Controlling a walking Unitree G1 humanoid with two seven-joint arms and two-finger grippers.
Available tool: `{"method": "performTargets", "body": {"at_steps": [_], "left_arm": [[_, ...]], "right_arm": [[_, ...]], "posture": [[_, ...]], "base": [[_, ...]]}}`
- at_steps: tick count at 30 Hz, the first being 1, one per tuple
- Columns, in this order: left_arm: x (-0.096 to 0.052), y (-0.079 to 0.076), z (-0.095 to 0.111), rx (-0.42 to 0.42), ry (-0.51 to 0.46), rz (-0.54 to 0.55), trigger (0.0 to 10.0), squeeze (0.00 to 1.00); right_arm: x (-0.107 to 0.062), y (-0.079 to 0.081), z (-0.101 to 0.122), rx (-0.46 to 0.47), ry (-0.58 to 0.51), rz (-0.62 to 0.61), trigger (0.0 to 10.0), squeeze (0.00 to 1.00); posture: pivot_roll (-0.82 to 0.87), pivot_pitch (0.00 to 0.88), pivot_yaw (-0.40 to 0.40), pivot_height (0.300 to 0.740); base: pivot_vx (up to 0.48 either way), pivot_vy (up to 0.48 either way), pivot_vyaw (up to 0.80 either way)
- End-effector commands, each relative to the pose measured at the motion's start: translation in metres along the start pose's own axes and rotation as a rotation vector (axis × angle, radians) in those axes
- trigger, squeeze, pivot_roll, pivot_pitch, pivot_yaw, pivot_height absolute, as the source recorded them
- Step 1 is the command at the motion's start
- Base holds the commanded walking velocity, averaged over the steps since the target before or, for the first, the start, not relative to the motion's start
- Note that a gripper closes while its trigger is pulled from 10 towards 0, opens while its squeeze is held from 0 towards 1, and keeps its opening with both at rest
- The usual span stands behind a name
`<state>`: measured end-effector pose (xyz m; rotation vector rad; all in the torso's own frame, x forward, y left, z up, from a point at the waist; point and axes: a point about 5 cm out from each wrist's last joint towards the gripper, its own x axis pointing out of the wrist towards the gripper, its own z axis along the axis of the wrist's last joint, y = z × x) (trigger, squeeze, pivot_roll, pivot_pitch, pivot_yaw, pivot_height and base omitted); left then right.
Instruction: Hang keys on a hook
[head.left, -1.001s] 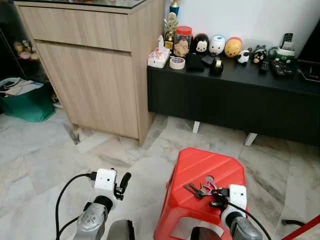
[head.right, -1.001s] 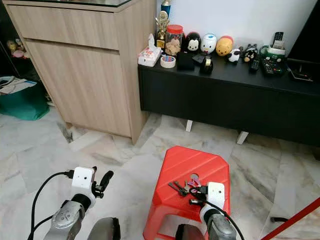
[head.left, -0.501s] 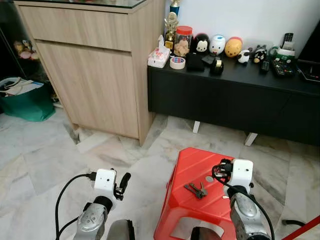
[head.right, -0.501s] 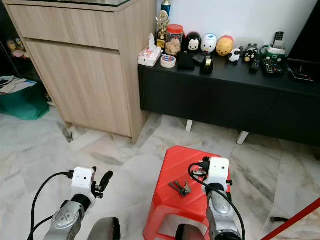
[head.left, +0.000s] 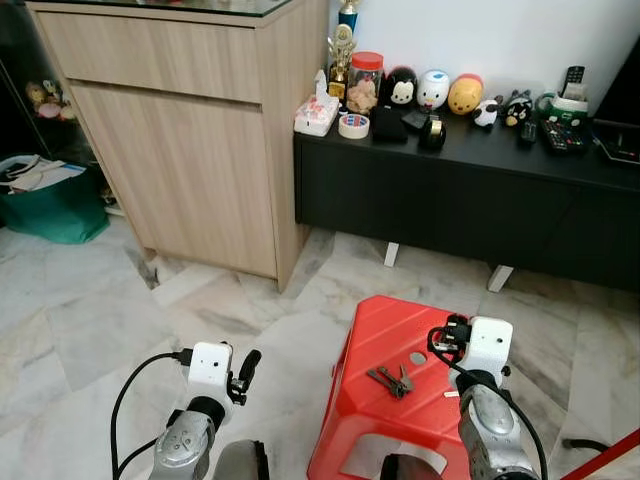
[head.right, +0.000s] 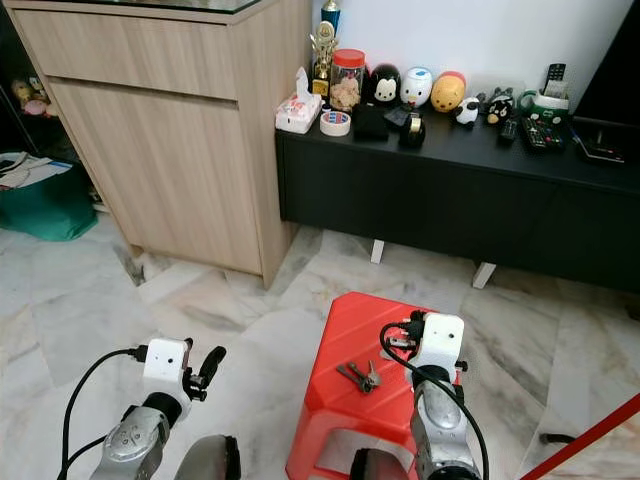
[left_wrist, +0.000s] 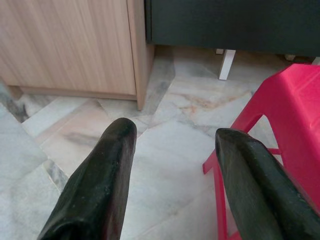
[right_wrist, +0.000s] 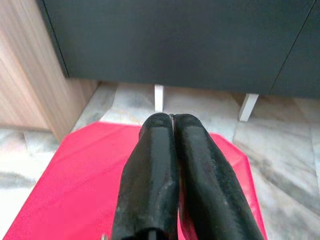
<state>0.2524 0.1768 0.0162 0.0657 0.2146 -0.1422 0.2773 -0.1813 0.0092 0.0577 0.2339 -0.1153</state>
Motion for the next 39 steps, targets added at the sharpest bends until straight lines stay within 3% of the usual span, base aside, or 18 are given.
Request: {"method": "performTargets", "body": {"at_steps": [1,10,17,22,26,31,39], "left_arm": [[0.0,0.003,-0.001,-0.005,0.0,0.018,10.0,0.0],[-0.002,0.013,-0.016,-0.013,0.068,0.052,10.0,0.0],[-0.015,0.024,-0.054,-0.032,0.294,0.072,10.0,0.0],[-0.033,0.034,-0.081,-0.042,0.468,0.126,10.0,0.0],[-0.043,0.037,-0.092,-0.032,0.56,0.136,10.0,0.0],[-0.045,0.038,-0.095,-0.049,0.579,0.16,10.0,0.0],[-0.052,0.027,-0.105,-0.102,0.621,0.174,10.0,0.0]], "right_arm": [[-0.002,-0.003,-0.005,-0.015,0.033,0.004,10.0,0.0],[-0.01,-0.011,-0.024,0.038,0.123,-0.005,10.0,0.0],[-0.023,-0.015,-0.052,0.078,0.281,-0.012,10.0,0.0],[-0.036,-0.021,-0.073,0.135,0.424,-0.023,10.0,0.0],[-0.041,-0.022,-0.081,0.072,0.494,0.023,10.0,0.0],[-0.04,-0.032,-0.08,0.124,0.495,-0.081,10.0,0.0],[-0.042,-0.025,-0.084,0.182,0.523,-0.131,10.0,0.0]], "posture": [[0.06,0.0,-0.072,0.675],[0.06,0.0,-0.067,0.74],[0.06,0.0,-0.068,0.74],[0.06,0.0,-0.062,0.74],[0.04,0.0,-0.06,0.74],[0.03,0.0,-0.054,0.74],[0.04,0.0,-0.059,0.74]], "base": [[0.0,0.0,0.0],[0.0,0.0,0.0],[0.0,0.0,0.0],[0.0,0.0,0.0],[0.0,0.0,0.0],[0.0,0.0,0.0],[0.0,0.0,0.0]]}}
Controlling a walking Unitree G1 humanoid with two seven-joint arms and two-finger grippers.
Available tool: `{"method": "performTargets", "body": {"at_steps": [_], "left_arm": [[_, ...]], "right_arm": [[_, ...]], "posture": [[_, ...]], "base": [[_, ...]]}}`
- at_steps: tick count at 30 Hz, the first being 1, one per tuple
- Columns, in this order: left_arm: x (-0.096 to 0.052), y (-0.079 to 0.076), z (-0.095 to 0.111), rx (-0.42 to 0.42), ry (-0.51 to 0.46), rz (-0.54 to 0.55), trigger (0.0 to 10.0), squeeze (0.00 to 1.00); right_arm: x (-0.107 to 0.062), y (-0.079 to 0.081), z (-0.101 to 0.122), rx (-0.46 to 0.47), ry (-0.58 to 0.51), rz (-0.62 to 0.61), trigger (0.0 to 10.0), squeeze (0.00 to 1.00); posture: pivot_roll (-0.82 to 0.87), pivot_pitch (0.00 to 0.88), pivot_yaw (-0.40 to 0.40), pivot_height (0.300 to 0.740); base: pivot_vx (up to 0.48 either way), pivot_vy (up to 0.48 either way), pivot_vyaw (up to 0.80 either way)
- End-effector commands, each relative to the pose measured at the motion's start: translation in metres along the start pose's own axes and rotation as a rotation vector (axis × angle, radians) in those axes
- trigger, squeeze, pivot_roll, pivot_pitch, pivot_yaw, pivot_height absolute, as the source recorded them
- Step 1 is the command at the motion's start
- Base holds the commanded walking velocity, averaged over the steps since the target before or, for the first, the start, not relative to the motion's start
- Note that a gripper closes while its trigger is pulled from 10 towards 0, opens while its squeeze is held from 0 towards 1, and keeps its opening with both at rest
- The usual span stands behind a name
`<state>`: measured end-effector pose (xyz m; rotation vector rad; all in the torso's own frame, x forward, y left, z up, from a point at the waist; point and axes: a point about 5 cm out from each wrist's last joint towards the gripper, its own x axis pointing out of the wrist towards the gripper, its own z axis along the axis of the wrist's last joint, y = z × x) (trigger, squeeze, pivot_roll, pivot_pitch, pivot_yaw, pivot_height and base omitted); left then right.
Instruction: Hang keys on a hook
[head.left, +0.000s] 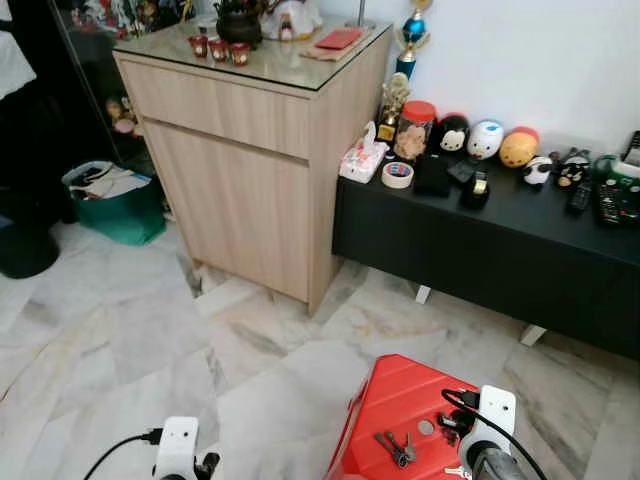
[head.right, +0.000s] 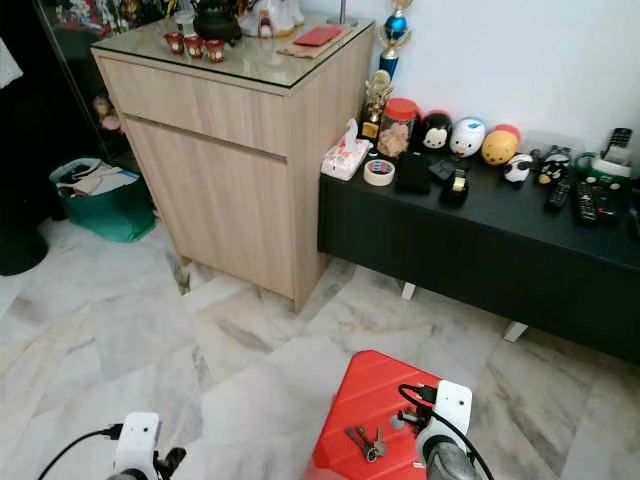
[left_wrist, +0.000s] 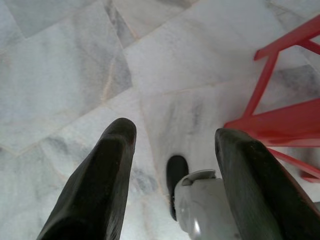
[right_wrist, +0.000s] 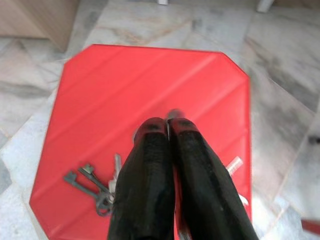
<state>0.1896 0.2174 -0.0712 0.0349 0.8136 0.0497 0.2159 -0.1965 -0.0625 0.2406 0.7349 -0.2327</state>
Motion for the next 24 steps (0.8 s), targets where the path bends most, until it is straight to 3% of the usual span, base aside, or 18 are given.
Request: {"method": "performTargets", "body": {"at_steps": [1,16,24], "left_arm": [[-0.001,0.001,-0.006,-0.015,0.021,0.013,10.0,0.0],[-0.003,0.003,-0.012,-0.026,0.029,0.018,10.0,0.0],[-0.004,0.001,-0.016,-0.032,0.048,0.01,10.0,0.0]], "right_arm": [[0.0,0.0,-0.002,0.016,0.017,-0.014,10.0,0.0],[-0.001,-0.013,0.0,0.018,-0.001,-0.08,10.0,0.0],[-0.002,-0.012,-0.004,0.019,0.01,-0.08,10.0,0.0]], "posture": [[0.04,0.0,-0.059,0.74],[0.05,0.0,-0.065,0.74],[0.05,0.0,-0.065,0.74]], "base": [[0.0,0.0,0.0],[0.0,0.0,0.0],[-0.263,0.0,0.0]]}}
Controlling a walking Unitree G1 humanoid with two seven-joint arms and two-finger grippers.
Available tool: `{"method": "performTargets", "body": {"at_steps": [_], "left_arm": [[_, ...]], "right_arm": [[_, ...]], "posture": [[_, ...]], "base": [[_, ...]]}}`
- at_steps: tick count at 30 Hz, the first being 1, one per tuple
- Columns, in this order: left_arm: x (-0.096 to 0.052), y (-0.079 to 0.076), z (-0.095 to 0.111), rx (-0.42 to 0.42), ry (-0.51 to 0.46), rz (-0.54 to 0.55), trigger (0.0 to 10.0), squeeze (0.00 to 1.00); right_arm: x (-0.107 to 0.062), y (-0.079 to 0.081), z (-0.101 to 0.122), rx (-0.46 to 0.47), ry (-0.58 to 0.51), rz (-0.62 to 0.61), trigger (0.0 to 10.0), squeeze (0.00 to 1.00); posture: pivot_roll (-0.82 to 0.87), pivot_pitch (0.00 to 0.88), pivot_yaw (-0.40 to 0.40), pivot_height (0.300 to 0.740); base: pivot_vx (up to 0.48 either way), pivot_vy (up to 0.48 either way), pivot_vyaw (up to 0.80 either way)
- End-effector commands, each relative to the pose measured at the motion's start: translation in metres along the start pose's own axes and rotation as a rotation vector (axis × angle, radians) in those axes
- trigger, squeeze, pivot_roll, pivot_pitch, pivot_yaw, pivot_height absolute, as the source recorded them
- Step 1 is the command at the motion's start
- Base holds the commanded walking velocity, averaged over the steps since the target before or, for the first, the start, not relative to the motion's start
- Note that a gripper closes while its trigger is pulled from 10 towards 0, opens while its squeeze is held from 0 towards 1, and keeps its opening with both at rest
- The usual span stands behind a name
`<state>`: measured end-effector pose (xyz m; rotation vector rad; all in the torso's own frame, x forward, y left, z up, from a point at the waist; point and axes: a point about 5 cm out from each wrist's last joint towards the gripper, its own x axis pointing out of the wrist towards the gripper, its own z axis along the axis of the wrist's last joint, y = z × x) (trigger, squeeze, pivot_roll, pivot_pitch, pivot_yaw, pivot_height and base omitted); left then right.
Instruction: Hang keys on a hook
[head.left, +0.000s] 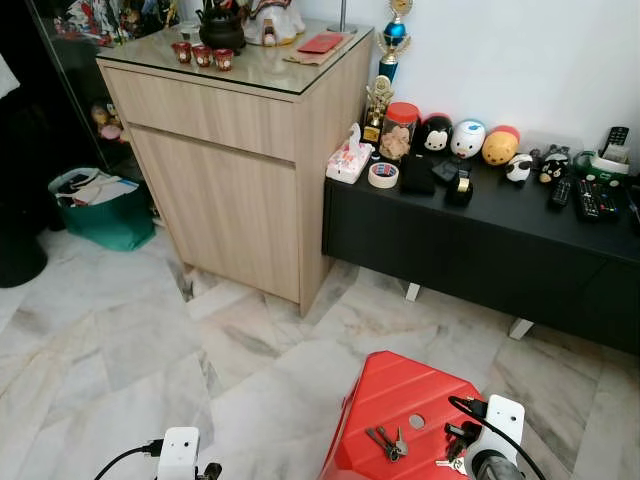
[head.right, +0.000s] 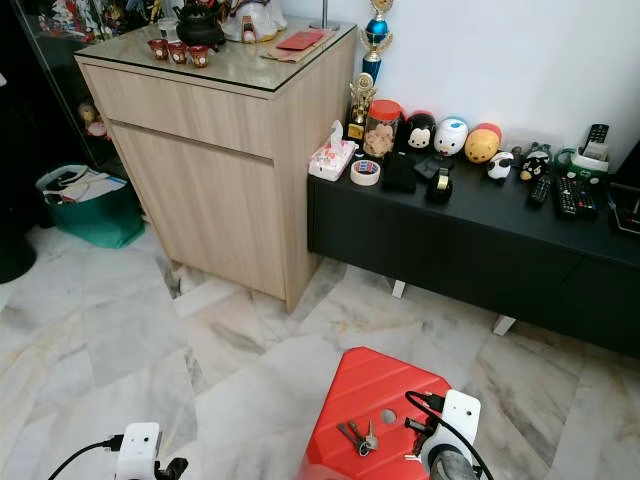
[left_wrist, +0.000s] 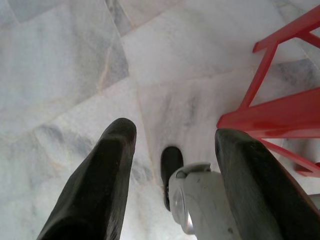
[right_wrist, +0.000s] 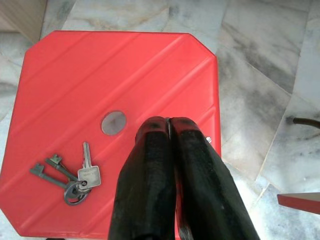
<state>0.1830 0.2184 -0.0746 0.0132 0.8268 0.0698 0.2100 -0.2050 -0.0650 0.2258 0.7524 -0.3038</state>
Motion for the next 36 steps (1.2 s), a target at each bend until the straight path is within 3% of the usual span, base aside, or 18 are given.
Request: {"method": "performTargets", "body": {"at_steps": [1,26,36], "left_arm": [[-0.0024,0.0,-0.0099,-0.006,0.036,0.001,10.0,0.0],[-0.004,-0.004,-0.0165,-0.006,0.051,-0.006,10.0,0.0],[-0.0036,-0.004,-0.0151,-0.008,0.044,0.002,10.0,0.0]], "right_arm": [[-0.0002,-0.0019,-0.0006,0.008,0.0,-0.008,10.0,0.0],[-0.0013,-0.0051,-0.0043,0.028,0.012,-0.012,10.0,0.0],[-0.0002,-0.0051,-0.0008,0.044,0.006,-0.013,10.0,0.0]], "posture": [[0.05,0.0,-0.065,0.74],[0.05,0.0,-0.067,0.74],[0.05,0.0,-0.071,0.74]], "base": [[-0.277,0.0,0.0],[-0.282,0.0,0.0],[0.0,0.0,0.0]]}}
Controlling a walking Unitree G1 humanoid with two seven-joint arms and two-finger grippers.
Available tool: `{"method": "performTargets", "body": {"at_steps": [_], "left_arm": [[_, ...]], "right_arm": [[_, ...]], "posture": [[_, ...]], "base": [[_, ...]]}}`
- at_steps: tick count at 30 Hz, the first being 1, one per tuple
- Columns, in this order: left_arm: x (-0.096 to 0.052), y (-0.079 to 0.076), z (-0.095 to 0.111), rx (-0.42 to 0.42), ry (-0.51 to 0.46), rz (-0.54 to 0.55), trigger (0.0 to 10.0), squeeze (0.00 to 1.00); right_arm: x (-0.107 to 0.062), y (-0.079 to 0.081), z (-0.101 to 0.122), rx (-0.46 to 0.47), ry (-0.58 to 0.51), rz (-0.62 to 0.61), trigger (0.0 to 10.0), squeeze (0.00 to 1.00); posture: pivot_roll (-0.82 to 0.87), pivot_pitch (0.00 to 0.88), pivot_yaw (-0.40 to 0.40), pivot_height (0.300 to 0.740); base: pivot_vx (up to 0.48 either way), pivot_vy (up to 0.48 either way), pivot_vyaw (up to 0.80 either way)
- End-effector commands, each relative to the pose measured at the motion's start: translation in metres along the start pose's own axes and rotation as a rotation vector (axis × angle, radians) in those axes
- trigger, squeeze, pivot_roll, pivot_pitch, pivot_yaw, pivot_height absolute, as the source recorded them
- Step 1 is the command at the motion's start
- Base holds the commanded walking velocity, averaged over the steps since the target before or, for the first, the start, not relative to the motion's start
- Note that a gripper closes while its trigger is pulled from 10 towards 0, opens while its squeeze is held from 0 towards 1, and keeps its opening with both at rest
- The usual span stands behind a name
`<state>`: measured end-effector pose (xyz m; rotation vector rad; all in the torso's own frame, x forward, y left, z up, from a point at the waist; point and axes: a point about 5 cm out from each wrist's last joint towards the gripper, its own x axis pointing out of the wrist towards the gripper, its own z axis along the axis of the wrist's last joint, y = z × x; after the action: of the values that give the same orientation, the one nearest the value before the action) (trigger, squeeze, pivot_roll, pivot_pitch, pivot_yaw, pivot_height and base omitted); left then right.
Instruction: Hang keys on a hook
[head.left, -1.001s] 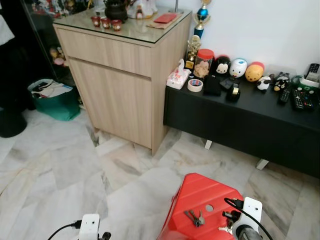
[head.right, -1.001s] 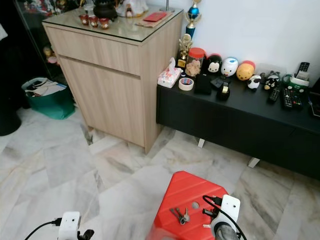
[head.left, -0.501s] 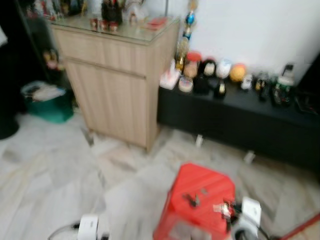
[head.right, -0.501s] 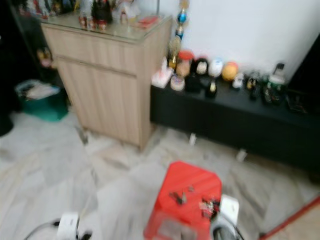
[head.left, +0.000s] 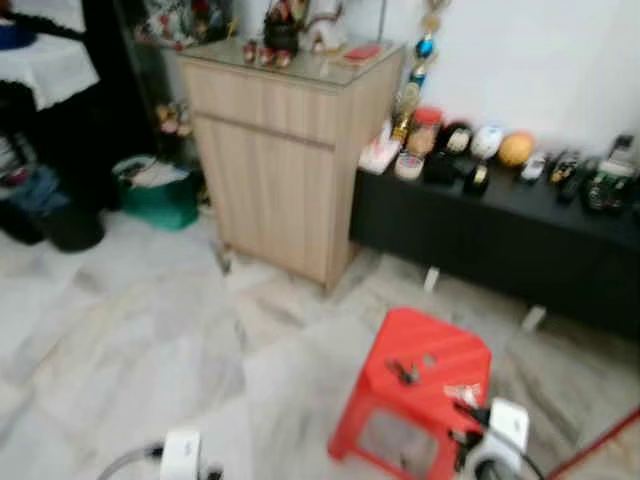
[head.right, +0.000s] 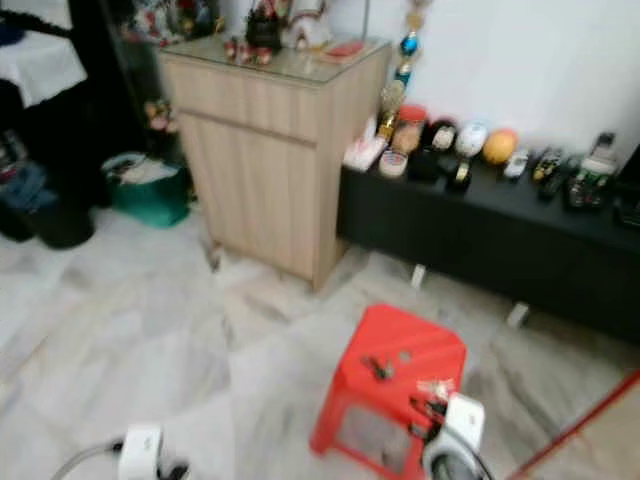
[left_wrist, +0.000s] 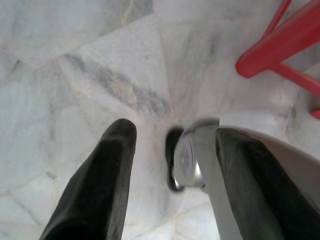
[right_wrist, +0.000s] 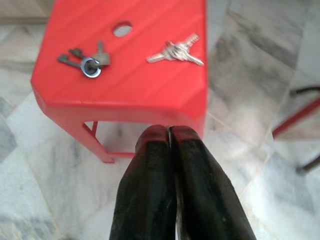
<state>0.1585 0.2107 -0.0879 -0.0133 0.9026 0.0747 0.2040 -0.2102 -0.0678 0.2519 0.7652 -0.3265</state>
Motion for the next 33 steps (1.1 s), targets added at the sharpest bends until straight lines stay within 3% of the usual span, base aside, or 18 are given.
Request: {"method": "performTargets", "body": {"at_steps": [1,23,33], "left_arm": [[0.0028,0.0025,0.0124,0.014,-0.033,0.008,10.0,0.0],[0.003,-0.0014,0.0118,-0.01,-0.039,0.008,10.0,0.0],[0.0031,0.0001,0.013,-0.01,-0.043,0.01,10.0,0.0]], "right_arm": [[0.001,0.0024,0.0036,0.014,-0.01,0.001,10.0,0.0],[0.0027,0.006,0.0087,0.013,-0.014,0.004,10.0,0.0],[0.003,0.0089,0.0092,0.011,-0.013,0.01,10.0,0.0]], "posture": [[0.05,0.0,-0.071,0.74],[0.05,0.0,-0.083,0.74],[0.05,0.0,-0.083,0.74]], "base": [[0.0,0.0,0.0],[0.0,0.0,0.0],[0.0,0.0,-0.76]]}}
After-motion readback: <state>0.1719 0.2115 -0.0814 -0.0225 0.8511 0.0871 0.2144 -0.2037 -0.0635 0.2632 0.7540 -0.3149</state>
